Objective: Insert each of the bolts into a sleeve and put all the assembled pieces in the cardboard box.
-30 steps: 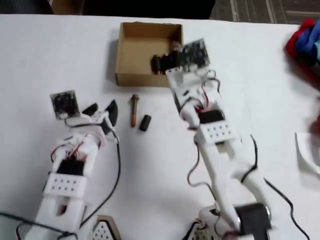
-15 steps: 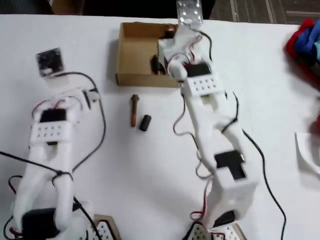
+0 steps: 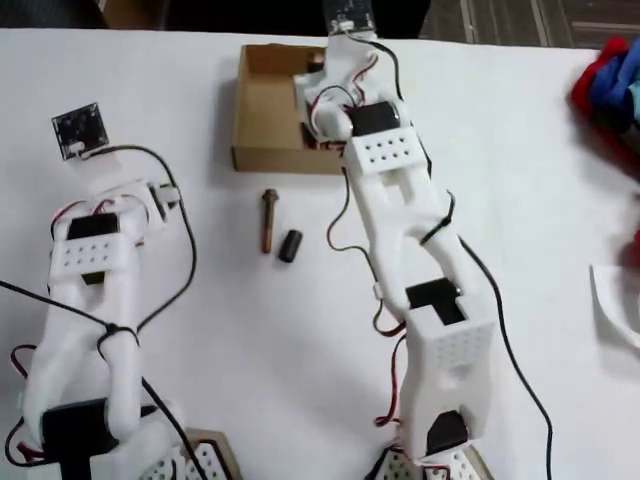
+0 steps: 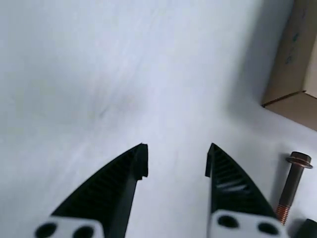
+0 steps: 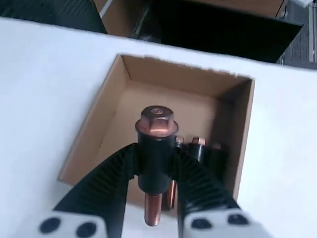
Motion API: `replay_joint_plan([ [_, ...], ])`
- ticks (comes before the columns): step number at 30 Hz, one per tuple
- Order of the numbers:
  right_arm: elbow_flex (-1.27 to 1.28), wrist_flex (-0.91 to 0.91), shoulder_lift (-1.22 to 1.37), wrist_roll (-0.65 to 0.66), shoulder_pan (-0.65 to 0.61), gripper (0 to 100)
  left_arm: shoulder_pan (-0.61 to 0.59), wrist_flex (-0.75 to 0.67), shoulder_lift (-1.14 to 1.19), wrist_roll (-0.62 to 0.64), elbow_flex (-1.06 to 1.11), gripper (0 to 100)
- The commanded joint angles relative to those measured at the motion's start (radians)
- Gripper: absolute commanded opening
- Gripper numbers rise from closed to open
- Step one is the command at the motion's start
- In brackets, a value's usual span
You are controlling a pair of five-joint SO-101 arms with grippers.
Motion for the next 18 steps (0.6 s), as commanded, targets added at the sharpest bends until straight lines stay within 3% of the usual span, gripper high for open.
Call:
replay_joint_plan([
  [1, -0.087, 0.035, 0.013, 0.0, 0.001, 2.0, 0.005, -0.017, -0.009, -0.009, -0.035, 21],
  [13, -0.517, 0.255, 0.237, -0.006, -0.028, 2.0, -0.002, -0.009, -0.014, -0.015, -0.044, 21],
  [18, -0.644, 0.186, 0.384, -0.006, -0.028, 2.0, 0.005, 0.023, -0.009, -0.015, -0.071, 18],
])
